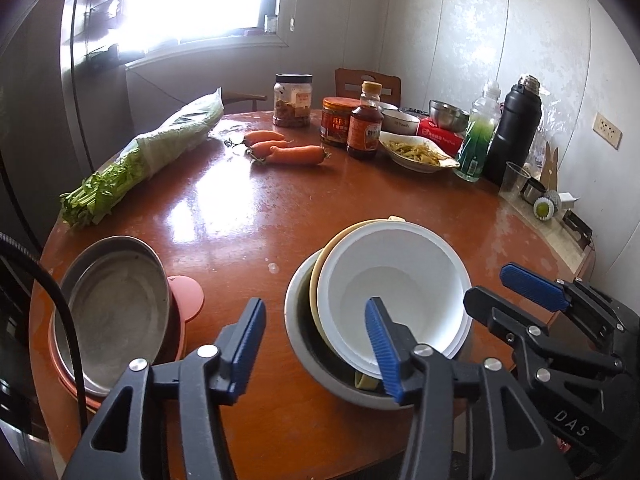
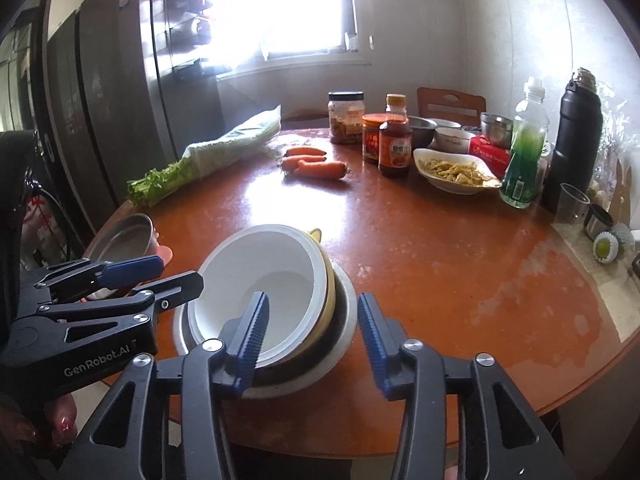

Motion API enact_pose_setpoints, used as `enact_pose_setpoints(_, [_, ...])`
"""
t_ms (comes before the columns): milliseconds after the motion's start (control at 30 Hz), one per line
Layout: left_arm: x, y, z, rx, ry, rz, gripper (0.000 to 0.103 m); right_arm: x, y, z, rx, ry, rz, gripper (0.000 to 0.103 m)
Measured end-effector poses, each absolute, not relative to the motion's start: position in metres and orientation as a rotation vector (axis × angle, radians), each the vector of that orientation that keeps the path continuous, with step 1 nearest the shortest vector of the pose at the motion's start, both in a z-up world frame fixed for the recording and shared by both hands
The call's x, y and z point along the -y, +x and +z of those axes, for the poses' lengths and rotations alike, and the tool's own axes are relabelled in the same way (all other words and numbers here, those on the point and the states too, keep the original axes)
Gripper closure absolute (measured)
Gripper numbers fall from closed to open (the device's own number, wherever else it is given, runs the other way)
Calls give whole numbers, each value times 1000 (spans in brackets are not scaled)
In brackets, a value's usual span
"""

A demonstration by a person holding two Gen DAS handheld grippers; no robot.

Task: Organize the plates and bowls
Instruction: 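Lower the white bowl into the yellow bowl and open the right tool, then close the right tool on the rims of the stacked bowls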

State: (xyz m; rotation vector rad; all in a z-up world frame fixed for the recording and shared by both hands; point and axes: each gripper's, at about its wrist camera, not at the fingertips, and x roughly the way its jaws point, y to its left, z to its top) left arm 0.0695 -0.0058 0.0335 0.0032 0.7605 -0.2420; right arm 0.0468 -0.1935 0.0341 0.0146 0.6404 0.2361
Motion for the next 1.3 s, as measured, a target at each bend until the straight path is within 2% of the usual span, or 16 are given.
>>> enact_pose_setpoints(67, [6,69,32,-765,3,-252,41,194,47,35,-644,20,232,49])
enact_pose_setpoints(133, [6,70,30,-774,-2,-261,38,195,48,36,-648,26,225,48])
enact_pose_setpoints(300, [2,77,22,-807,-36,-257,37,202,52,30,-672,64,208,44])
enact_pose_setpoints(1000, [8,111,-15,-892,-40,-256,37,199,82,-8,-791,121,247,43])
enact_pose_setpoints(1167, [13,113,-19,-896,-26,-270,37,197,85,-12,-796,132,275,53])
enact_pose_setpoints(1300, [14,113,-19,-893,-37,-284,37,197,85,-11,-789,123,266,56])
